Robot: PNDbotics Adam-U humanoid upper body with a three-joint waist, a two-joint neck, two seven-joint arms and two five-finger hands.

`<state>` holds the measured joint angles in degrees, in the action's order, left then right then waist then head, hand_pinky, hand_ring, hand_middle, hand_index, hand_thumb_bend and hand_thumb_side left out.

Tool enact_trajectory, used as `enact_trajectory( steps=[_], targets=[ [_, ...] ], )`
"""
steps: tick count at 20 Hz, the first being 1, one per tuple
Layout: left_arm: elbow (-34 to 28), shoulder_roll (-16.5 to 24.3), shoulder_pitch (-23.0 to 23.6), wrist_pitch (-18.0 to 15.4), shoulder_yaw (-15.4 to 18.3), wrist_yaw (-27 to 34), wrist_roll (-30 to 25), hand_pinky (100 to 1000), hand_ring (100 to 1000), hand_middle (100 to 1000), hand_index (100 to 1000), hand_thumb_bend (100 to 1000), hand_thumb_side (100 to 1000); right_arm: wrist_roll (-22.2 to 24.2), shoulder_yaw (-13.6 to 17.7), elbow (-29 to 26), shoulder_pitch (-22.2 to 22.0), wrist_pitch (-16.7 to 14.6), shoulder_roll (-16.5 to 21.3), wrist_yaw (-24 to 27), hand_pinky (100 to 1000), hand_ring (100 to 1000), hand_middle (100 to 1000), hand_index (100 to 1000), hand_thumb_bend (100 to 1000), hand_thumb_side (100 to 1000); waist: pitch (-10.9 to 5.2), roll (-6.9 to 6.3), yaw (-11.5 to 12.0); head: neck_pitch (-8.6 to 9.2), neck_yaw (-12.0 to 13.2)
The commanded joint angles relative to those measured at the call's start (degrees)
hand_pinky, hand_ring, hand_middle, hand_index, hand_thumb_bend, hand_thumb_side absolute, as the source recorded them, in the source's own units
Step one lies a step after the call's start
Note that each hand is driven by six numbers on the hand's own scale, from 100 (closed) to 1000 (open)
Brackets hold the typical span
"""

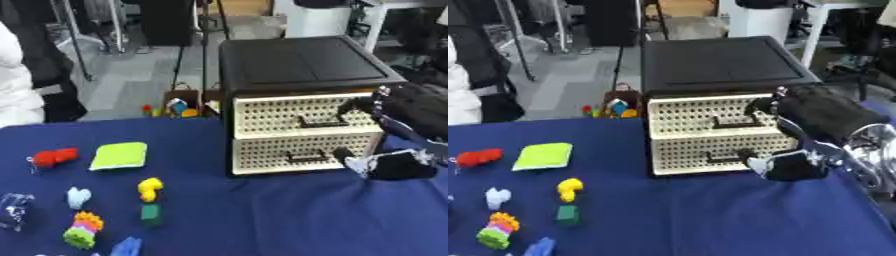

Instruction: Pick up objects from table and place into drawer.

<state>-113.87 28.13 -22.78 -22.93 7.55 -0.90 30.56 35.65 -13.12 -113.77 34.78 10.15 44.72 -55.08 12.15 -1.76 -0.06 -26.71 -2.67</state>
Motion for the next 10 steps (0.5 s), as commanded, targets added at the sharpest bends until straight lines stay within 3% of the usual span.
enact_trajectory(
  steps=[1,10],
  targets=[
    [-0.72,0.62,-1.00,-0.17,-0.05,0.39,0.03,706,775,807,870,406,1000,0.29,0.08,-0.78,1.32,0.87,0.67,0.38,100,100,100,819,376,514,-0.55,0.12,0.09,-0.64,-0.16],
    [-0.72,0.35,-1.24,-0.12,-0.42,0.91,-0.16,707,771,804,869,392,1000,-5.33,-1.22,6.47,4.21,0.55,-1.07,-0.49,100,100,100,810,399,543,-0.03,0.24,0.59,-0.72,-1.24]
  ],
)
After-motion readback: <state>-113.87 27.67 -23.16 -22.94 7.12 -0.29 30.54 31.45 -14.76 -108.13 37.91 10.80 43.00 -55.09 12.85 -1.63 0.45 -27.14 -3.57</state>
